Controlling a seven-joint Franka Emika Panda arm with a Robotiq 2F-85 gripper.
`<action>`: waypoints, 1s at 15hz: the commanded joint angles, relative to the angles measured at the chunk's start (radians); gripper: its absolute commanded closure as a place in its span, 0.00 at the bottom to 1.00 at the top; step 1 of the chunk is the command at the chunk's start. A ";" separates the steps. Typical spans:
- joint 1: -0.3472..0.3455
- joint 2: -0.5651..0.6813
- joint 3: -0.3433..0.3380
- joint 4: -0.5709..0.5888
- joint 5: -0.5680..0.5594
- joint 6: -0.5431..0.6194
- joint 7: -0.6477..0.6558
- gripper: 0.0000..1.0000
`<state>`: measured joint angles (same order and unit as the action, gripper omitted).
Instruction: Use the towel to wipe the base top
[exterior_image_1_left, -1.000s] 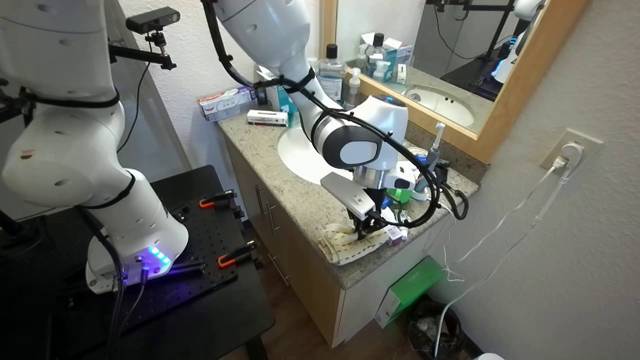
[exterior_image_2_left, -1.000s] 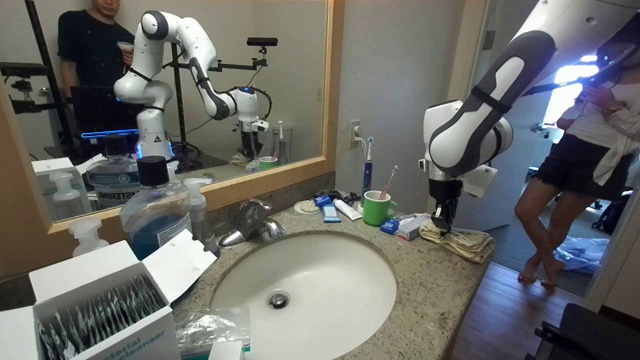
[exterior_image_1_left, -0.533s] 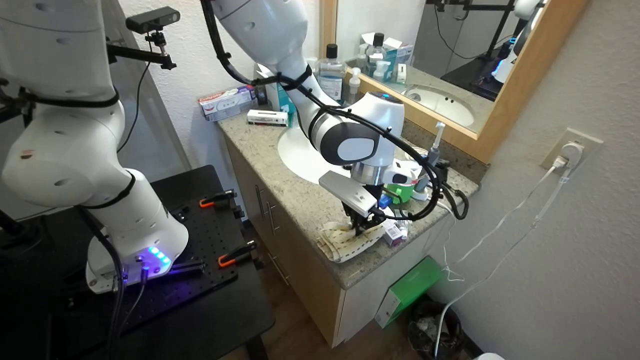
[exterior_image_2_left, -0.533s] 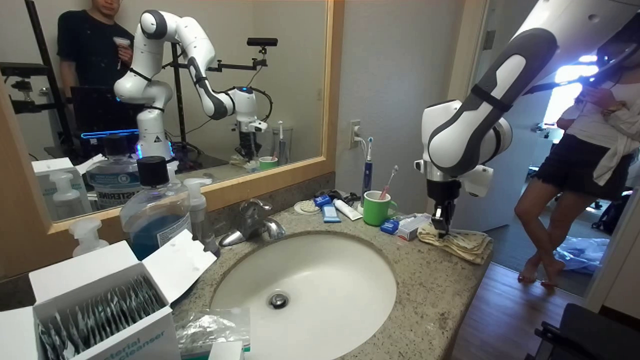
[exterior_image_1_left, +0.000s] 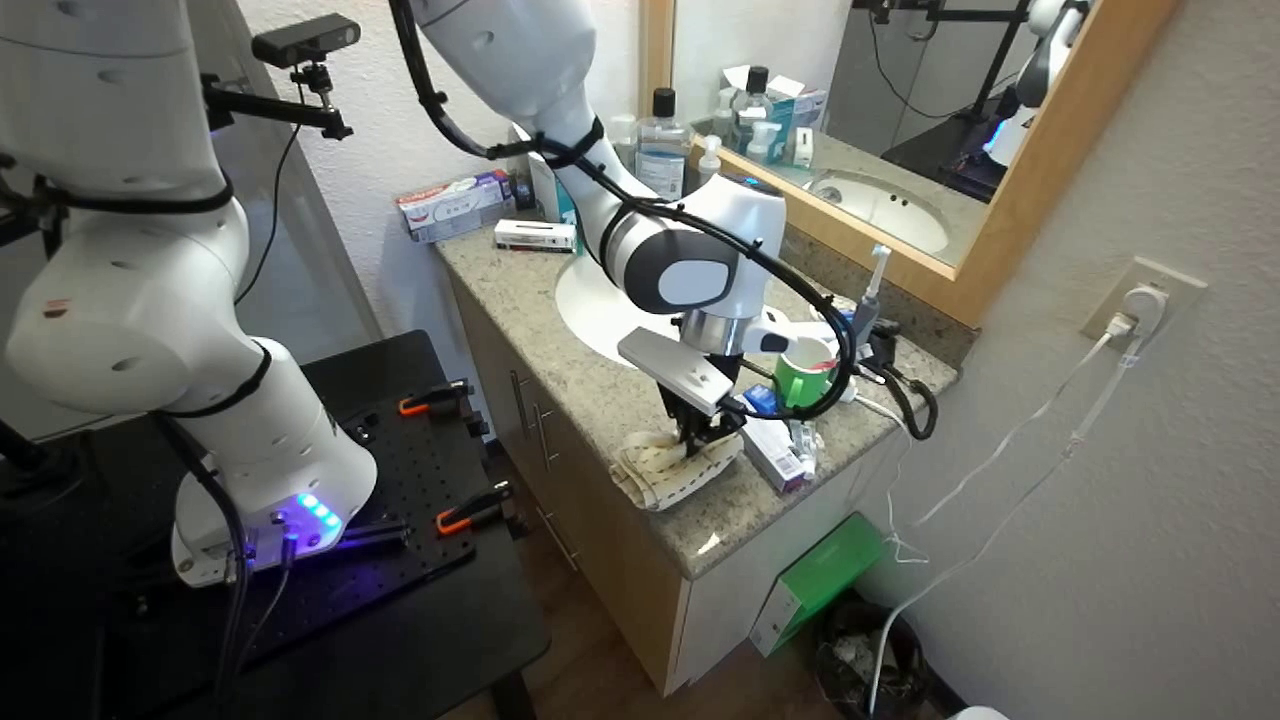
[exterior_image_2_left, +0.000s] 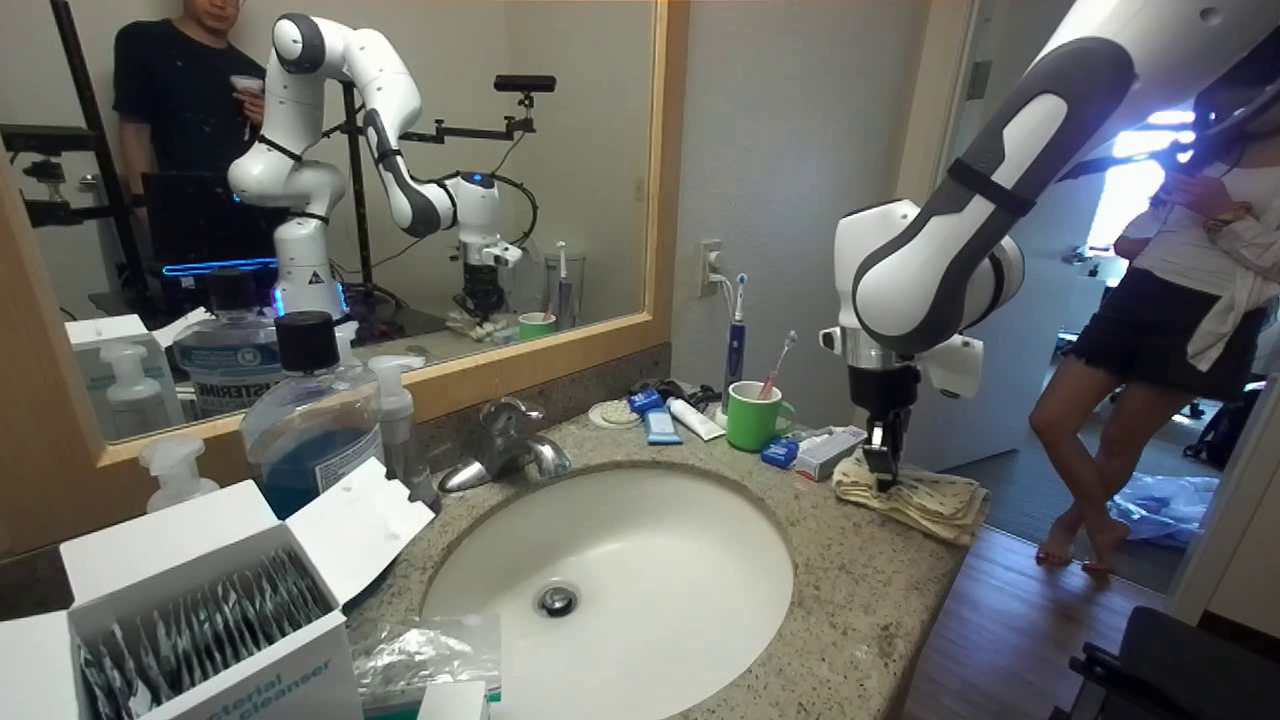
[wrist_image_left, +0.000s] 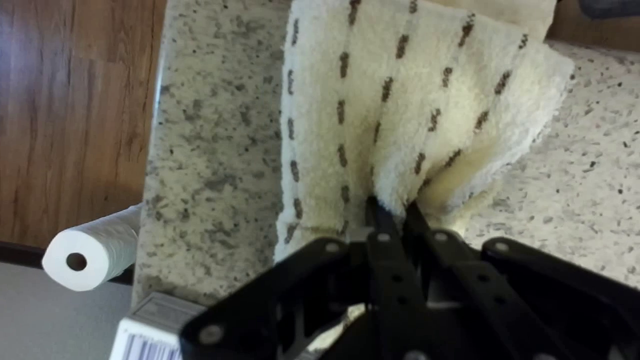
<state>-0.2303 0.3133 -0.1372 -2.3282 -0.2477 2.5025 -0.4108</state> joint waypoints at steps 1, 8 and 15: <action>0.005 -0.002 -0.002 -0.001 0.001 -0.004 -0.001 0.92; -0.002 -0.001 0.017 0.000 0.045 -0.018 -0.015 0.98; 0.012 0.006 0.055 -0.015 0.115 -0.001 -0.020 0.98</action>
<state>-0.2272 0.3123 -0.1074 -2.3290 -0.1598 2.4982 -0.4115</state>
